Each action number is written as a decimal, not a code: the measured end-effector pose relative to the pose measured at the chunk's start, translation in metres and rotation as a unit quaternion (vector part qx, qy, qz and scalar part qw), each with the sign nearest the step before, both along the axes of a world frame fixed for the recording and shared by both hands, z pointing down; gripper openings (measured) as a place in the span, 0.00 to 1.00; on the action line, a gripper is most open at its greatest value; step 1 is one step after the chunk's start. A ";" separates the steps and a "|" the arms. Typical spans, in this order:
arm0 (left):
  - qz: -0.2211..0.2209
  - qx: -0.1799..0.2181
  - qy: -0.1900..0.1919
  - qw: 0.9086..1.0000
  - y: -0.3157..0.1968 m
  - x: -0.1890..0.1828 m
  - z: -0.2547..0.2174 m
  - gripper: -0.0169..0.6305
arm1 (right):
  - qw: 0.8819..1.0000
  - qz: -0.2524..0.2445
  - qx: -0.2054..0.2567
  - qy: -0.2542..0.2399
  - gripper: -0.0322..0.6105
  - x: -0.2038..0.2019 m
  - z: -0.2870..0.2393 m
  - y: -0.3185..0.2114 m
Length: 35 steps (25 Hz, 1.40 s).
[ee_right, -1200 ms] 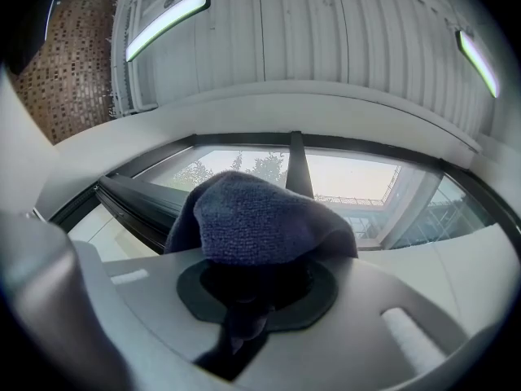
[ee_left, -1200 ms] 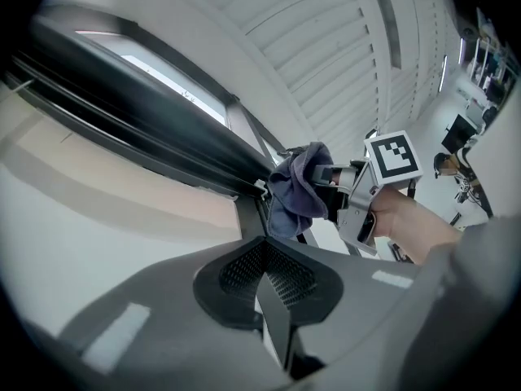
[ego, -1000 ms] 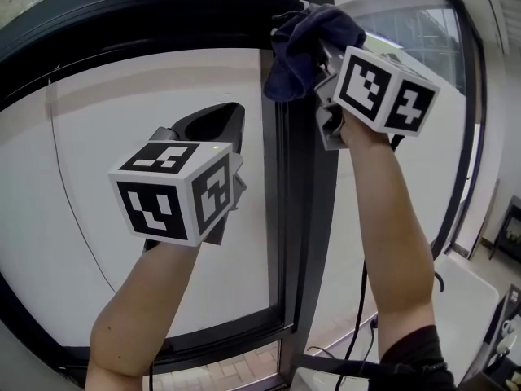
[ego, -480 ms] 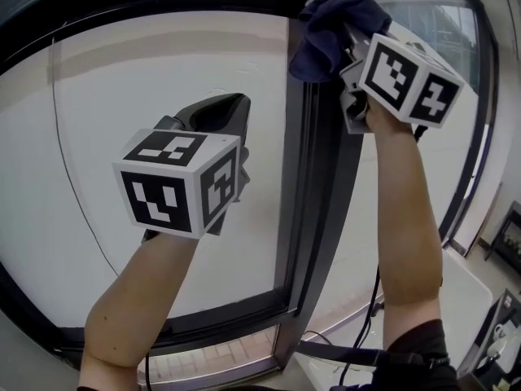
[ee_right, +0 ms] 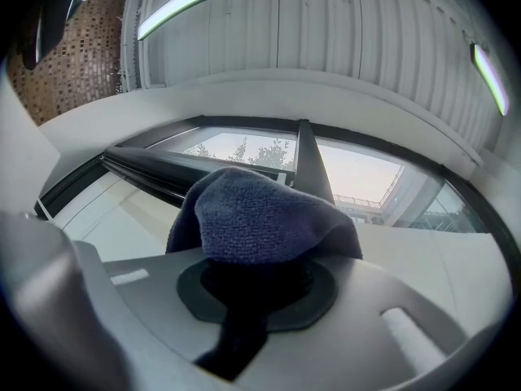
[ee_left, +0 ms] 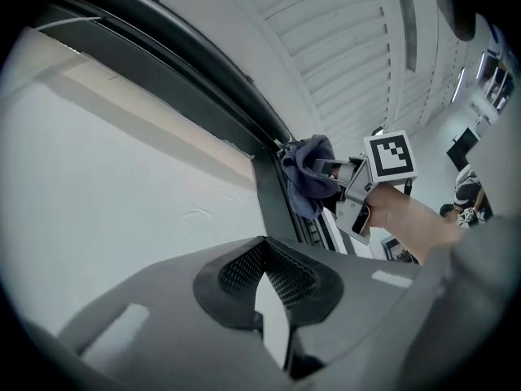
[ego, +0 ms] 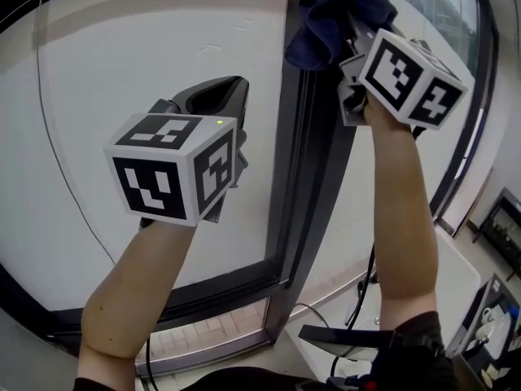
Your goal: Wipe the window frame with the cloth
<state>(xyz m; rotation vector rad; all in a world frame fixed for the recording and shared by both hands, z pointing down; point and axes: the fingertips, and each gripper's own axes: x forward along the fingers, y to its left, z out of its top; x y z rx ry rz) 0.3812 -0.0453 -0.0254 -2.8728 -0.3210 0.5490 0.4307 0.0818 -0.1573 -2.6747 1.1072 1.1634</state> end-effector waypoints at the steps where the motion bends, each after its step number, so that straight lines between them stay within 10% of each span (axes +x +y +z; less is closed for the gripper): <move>1: 0.000 0.000 -0.001 1.000 0.000 0.000 0.005 0.02 | 1.000 0.000 -0.001 -0.002 0.13 0.000 0.006 -0.001; 35: 0.045 -0.022 -0.065 0.997 0.011 0.015 0.123 0.02 | 0.997 0.003 -0.025 -0.079 0.13 0.012 0.171 0.000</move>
